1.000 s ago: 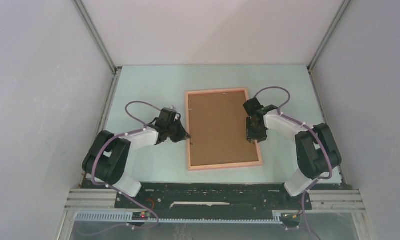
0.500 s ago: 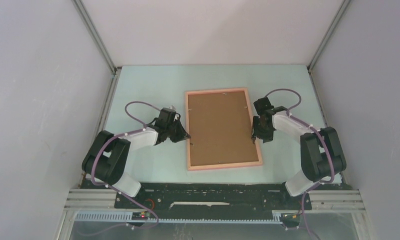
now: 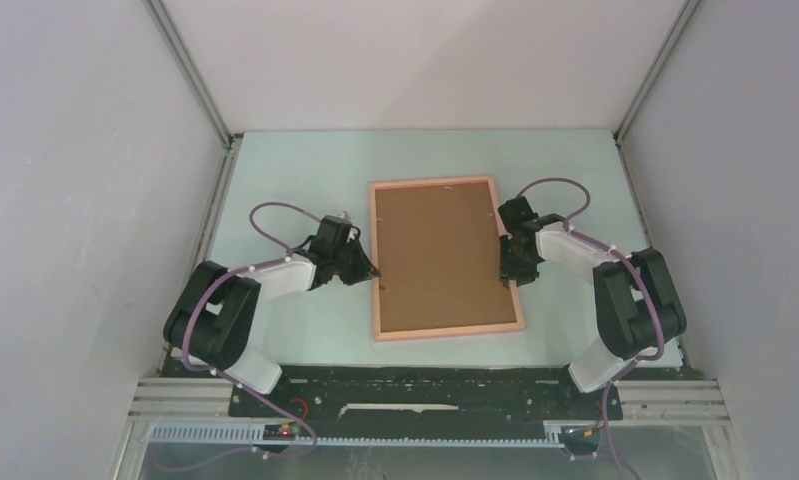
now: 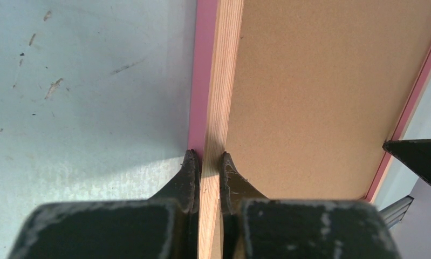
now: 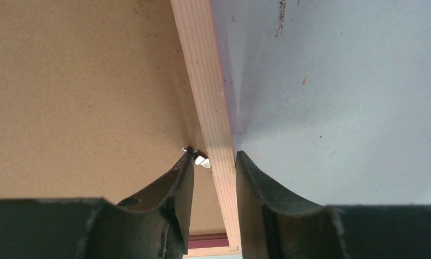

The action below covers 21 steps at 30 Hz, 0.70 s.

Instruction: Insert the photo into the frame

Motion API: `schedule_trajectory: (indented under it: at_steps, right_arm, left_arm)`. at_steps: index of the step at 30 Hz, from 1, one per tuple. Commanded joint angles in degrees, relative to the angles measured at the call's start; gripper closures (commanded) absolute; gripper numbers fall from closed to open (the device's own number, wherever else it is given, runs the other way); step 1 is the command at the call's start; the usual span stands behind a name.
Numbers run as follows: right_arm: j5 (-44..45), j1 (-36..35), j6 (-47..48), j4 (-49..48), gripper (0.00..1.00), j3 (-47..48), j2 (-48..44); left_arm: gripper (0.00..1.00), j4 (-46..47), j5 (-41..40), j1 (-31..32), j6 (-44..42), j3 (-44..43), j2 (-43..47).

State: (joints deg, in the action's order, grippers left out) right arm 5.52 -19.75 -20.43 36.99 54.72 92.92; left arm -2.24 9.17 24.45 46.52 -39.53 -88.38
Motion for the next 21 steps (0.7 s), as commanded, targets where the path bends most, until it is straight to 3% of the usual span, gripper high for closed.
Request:
schedule_trajectory:
  at_steps: [1, 7, 13, 17, 21]
  right_arm:
    - [1.3, -1.0, 0.6, -1.0, 0.60, -0.1, 1.7]
    - [0.9, -0.9, 1.2, 0.0, 0.53, -0.7, -0.6]
    - [0.3, -0.8, 1.8, 0.2, 0.55, -1.0, -0.8]
    - [-0.9, -0.1, 1.8, -1.1, 0.53, -2.5, -2.7]
    - [-1.5, 0.6, 2.2, -1.7, 0.54, -2.6, -2.6]
  left_arm:
    - [1.00, -4.3, -1.2, -0.6, 0.2, 1.5, 0.6]
    - [0.94, -5.5, -2.3, -0.3, -1.1, 0.4, 1.8]
    - [0.55, -7.5, -4.6, 1.1, -2.1, -1.5, 3.1]
    - [0.44, -9.9, -7.6, 2.2, -3.3, -3.8, 2.6]
    - [0.42, -10.6, -8.8, 3.1, -3.7, -5.7, 0.8]
